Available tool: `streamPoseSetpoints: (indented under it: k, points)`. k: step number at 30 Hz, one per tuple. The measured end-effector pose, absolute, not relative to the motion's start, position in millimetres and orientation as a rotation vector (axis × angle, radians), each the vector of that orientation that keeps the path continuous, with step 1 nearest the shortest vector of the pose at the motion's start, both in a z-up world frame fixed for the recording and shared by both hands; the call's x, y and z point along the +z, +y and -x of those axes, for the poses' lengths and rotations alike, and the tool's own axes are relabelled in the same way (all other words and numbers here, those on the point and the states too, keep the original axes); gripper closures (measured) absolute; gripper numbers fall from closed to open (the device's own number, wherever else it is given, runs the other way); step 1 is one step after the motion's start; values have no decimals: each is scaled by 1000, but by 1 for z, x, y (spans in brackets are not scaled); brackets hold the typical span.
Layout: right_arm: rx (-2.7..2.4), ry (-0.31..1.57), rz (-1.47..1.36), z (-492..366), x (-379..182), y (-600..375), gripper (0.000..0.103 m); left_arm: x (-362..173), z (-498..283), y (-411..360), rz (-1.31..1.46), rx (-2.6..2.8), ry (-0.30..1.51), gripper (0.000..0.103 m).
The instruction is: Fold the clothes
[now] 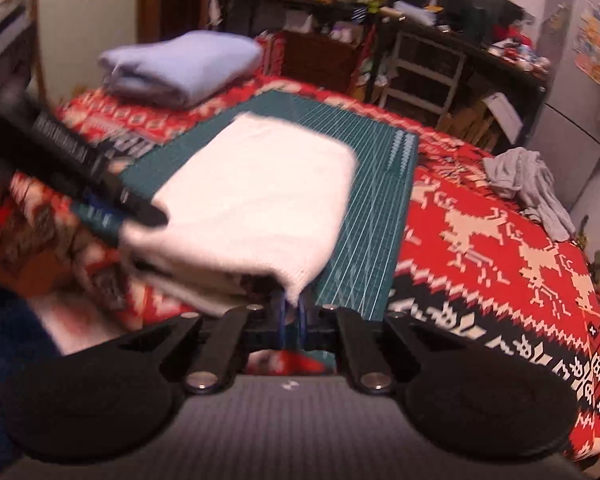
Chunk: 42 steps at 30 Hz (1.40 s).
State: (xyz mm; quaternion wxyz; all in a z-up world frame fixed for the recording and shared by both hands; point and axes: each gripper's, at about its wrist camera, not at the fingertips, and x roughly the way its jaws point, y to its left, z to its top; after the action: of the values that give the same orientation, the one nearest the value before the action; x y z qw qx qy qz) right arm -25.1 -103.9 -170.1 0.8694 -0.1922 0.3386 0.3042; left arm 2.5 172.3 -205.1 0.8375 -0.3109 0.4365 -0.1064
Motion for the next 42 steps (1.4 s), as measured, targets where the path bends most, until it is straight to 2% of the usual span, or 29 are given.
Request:
streamPoseSetpoints:
  k: [4,7,14,19,21,24,28,38,42]
  points:
    - [668,745,359,33,-172,-122,100,-204,2,175,675,-225,913,82]
    - [667,749,259,29,-162,-142,100,-190,7,172,606,-229,877,89]
    - [628,776,170,-14,-163,-153,96,-158,-7,150,466,-298,807,91]
    - [636,773,153,-36,-177,-137,94,-181,-51,107,393,-373,891,92]
    - [662,775,150,-37,-179,-134,95,-192,-57,99,422,-391,926,97]
    - [739,757,224,-19,-177,-129,99,-194,-50,88,390,-428,942,97]
    - [776,760,266,-7,-174,-132,99,-189,-44,86,373,-433,945,97]
    - [685,721,177,-69,-172,-136,94,-181,-85,86,380,-356,909,96]
    - [733,736,201,-77,-180,-124,96,-184,-91,80,380,-346,931,96]
